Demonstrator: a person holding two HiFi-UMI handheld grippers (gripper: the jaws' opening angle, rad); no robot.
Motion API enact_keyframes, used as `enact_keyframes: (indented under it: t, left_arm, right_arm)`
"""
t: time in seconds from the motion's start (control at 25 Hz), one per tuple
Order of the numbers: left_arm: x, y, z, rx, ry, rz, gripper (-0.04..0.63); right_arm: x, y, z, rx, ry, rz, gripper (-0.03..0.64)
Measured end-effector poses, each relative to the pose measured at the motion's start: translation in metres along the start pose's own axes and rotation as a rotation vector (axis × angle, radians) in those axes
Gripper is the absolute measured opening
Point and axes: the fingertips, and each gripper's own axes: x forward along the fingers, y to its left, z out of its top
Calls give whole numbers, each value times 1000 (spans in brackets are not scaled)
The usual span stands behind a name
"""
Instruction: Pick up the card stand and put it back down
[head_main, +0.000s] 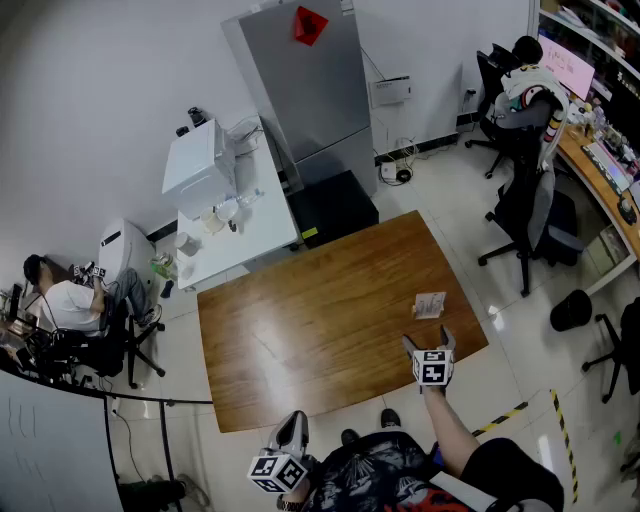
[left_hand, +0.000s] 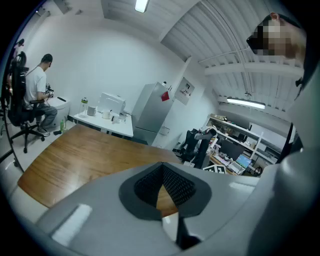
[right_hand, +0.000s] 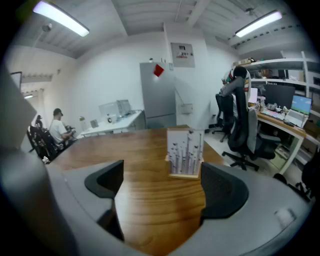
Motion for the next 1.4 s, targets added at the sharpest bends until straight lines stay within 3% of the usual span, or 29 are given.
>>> enact_keyframes:
  t: [0.2,0.4,0.64,0.8,1.0,1.4]
  left_arm:
    - [5,9,-11,-47,5,65,-8]
    - [-3,11,-23,-73,28,105,-8]
    - [-11,18,-19,-90,14,143,-8]
    - [-13,20,-20,-89,15,149,-8]
    - [-12,19,-25,-107,26,141,-8]
    - [-3,15,-26,-126,20,100,-8]
  right_arm:
    - [78,-58,-2,44,44,-111,476]
    - [110,-69,-11,55,95,-132,476]
    - [123,-76,-11,56,80,-157,478]
    - [132,-82,-11,68,76,-127,518]
    - [131,-77,-11,7,68,-76,452]
    - [94,-71,-18,4,-10,-69,447]
